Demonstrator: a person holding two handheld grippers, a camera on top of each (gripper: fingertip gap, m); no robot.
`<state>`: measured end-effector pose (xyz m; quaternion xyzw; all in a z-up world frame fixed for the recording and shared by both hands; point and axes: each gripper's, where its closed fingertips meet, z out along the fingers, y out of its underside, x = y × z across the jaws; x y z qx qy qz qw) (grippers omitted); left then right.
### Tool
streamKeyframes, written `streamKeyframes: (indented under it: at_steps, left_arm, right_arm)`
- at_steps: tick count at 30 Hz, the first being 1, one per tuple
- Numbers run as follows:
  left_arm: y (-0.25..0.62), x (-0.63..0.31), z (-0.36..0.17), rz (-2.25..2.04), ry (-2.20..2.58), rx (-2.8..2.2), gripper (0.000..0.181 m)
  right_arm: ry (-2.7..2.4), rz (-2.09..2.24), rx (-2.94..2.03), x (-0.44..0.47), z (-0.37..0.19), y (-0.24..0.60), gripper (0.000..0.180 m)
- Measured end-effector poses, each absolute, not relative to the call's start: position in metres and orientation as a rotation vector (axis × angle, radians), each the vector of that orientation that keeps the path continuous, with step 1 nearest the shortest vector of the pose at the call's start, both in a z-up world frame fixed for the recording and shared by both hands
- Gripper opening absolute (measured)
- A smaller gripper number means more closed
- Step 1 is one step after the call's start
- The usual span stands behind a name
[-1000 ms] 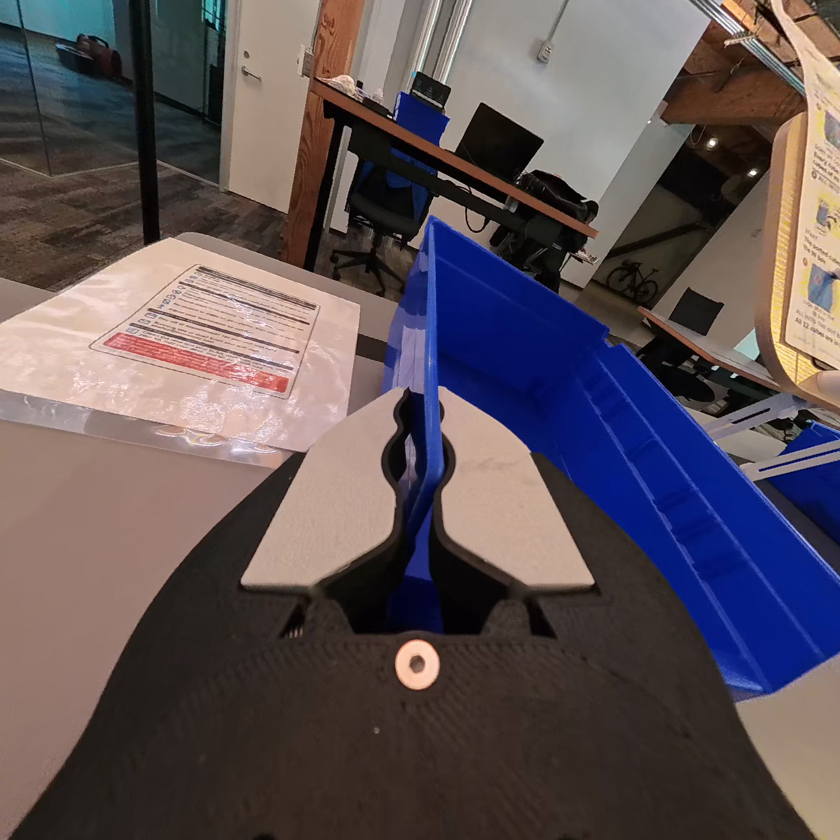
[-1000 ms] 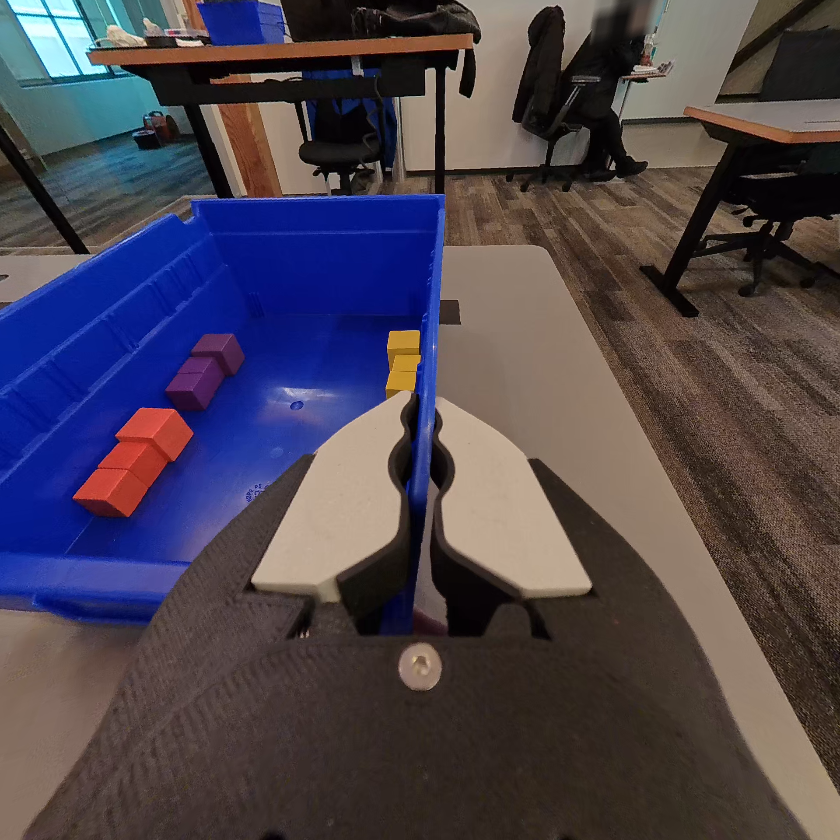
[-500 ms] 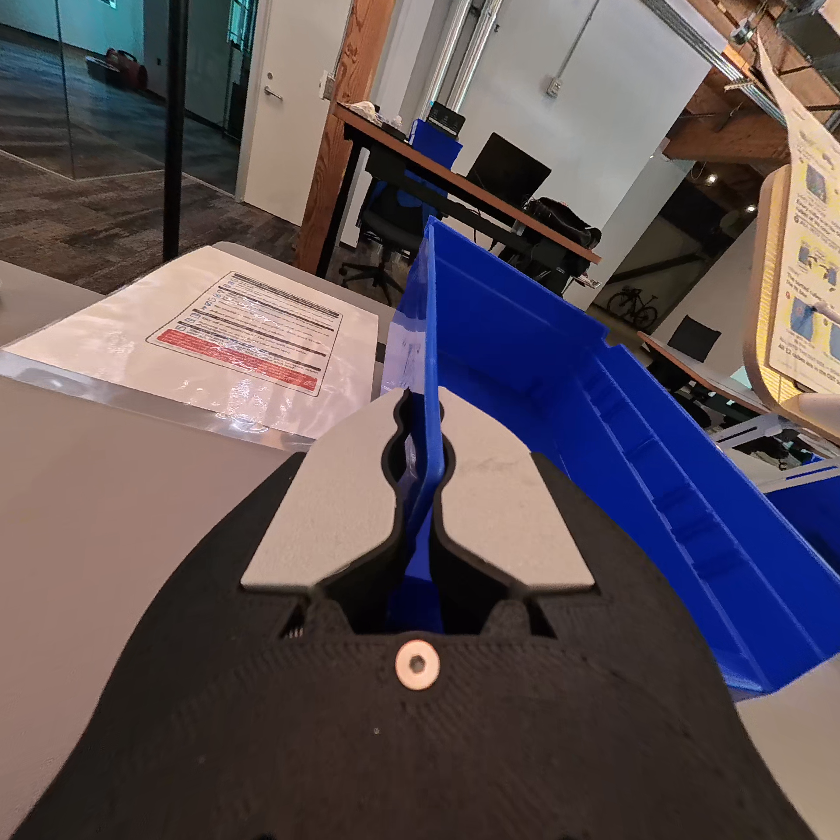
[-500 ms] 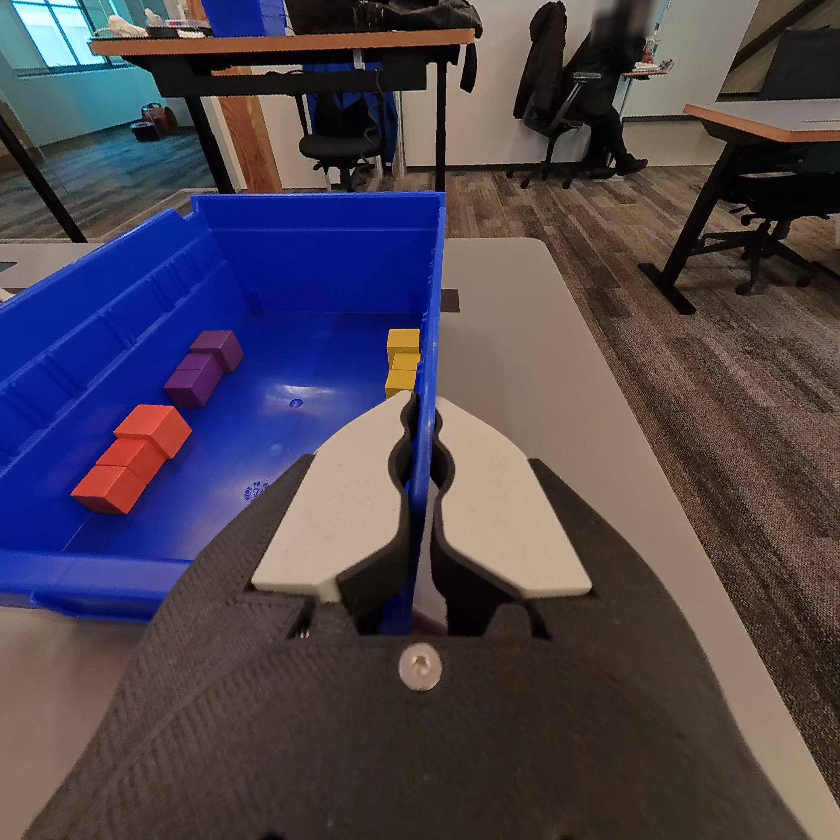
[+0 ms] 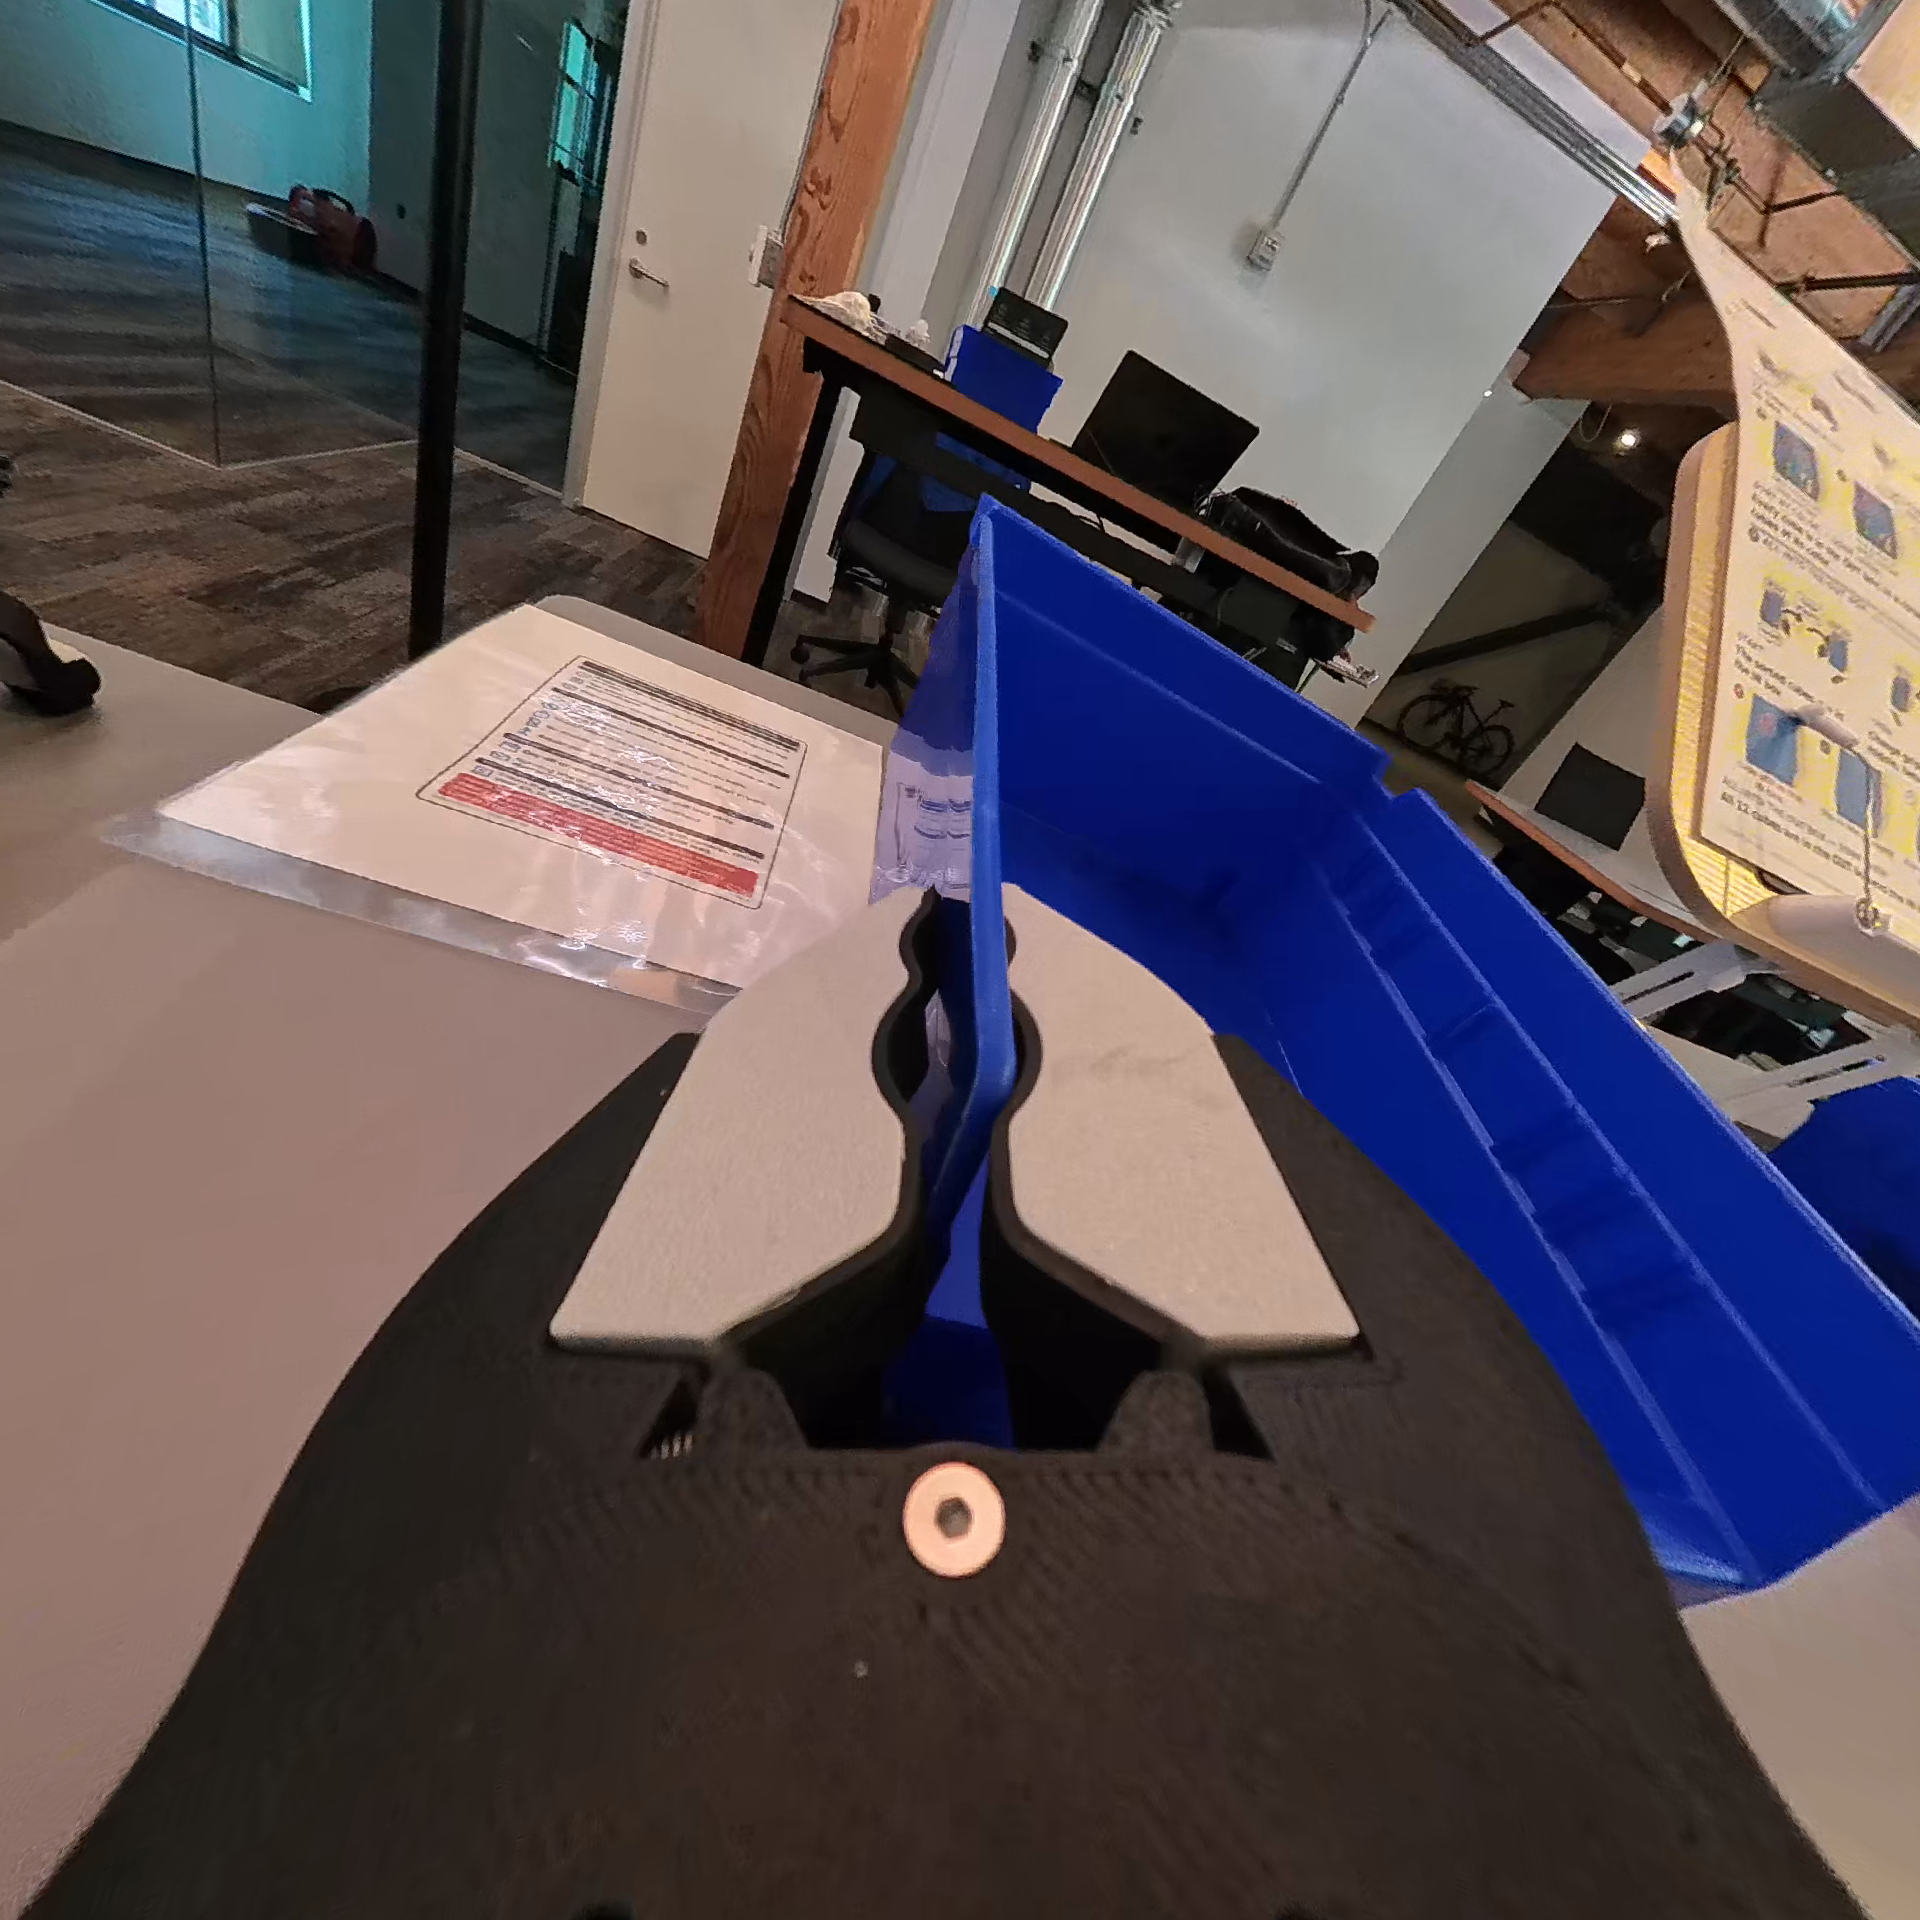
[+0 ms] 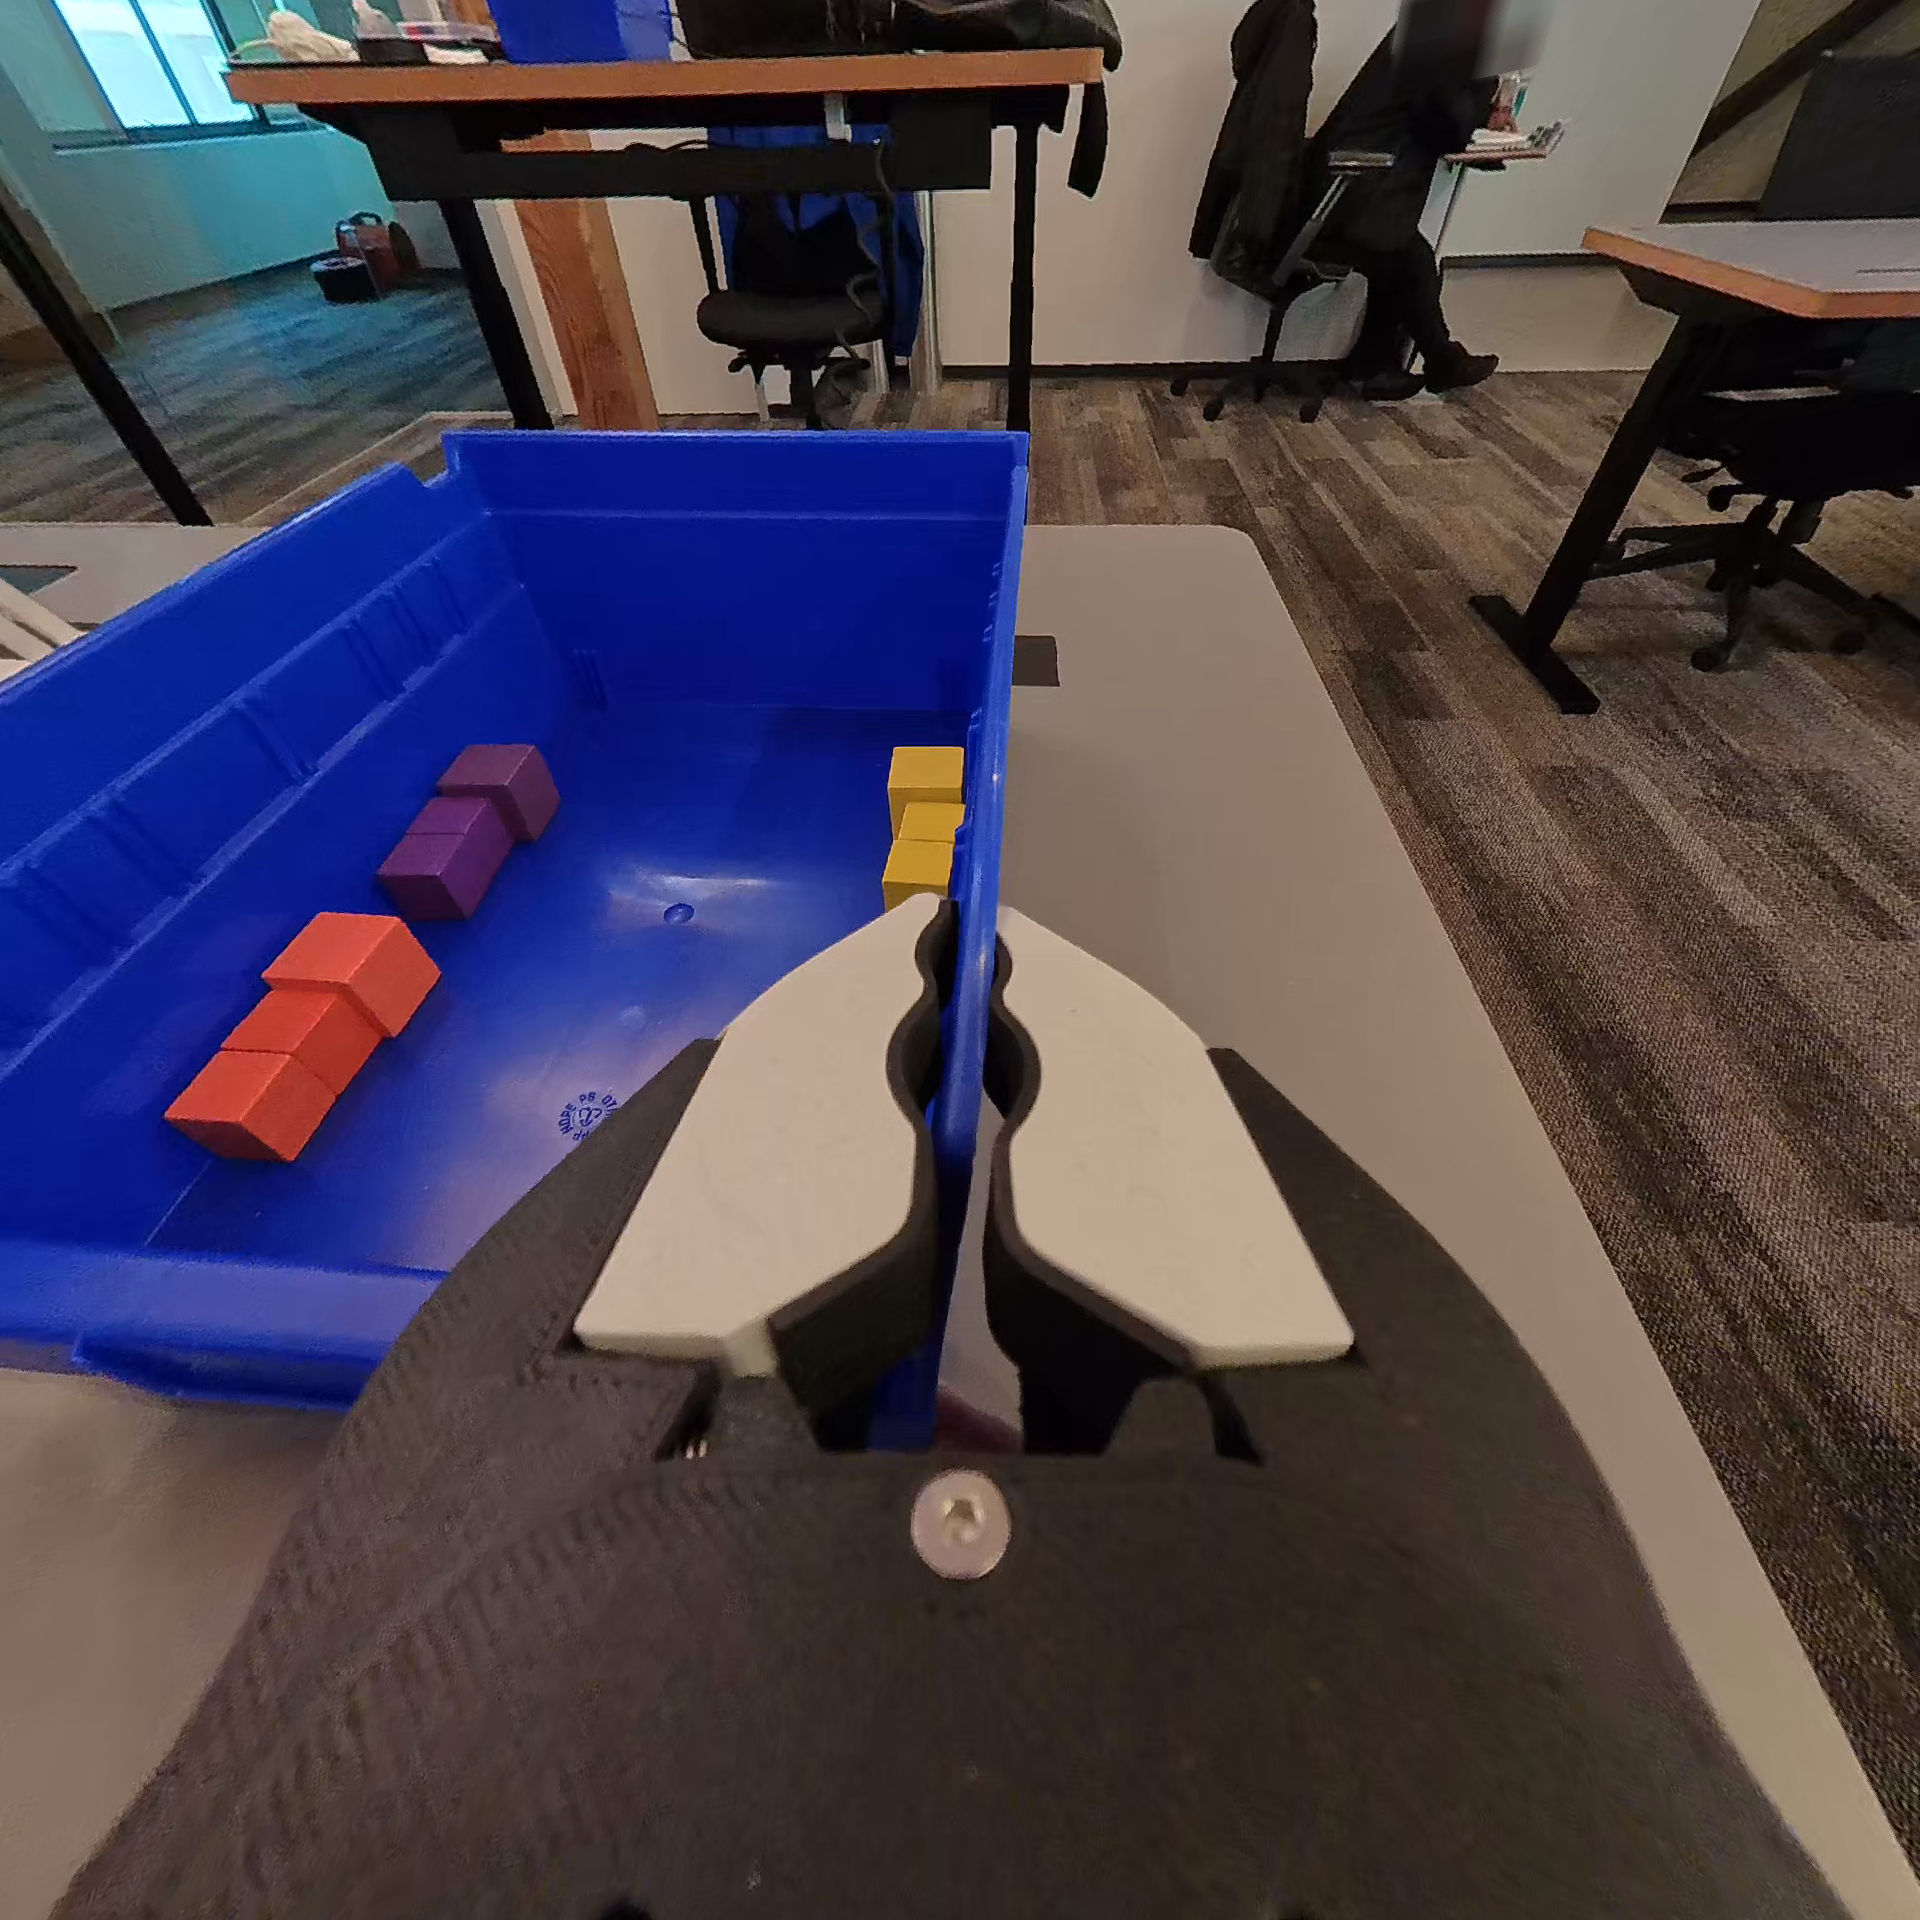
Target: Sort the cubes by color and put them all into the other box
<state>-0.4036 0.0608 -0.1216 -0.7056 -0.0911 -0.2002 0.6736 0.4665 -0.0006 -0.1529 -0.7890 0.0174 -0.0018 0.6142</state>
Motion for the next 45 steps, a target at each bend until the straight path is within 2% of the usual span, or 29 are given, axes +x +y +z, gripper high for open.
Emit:
streamKeyframes:
  at_steps: [45]
  left_arm:
    - [-0.018,-0.407,-0.112,-0.445,-0.208,-1.547,0.005]
  right_arm:
    - [-0.219,0.208,-1.807,0.408,-0.152,-0.135,0.002]
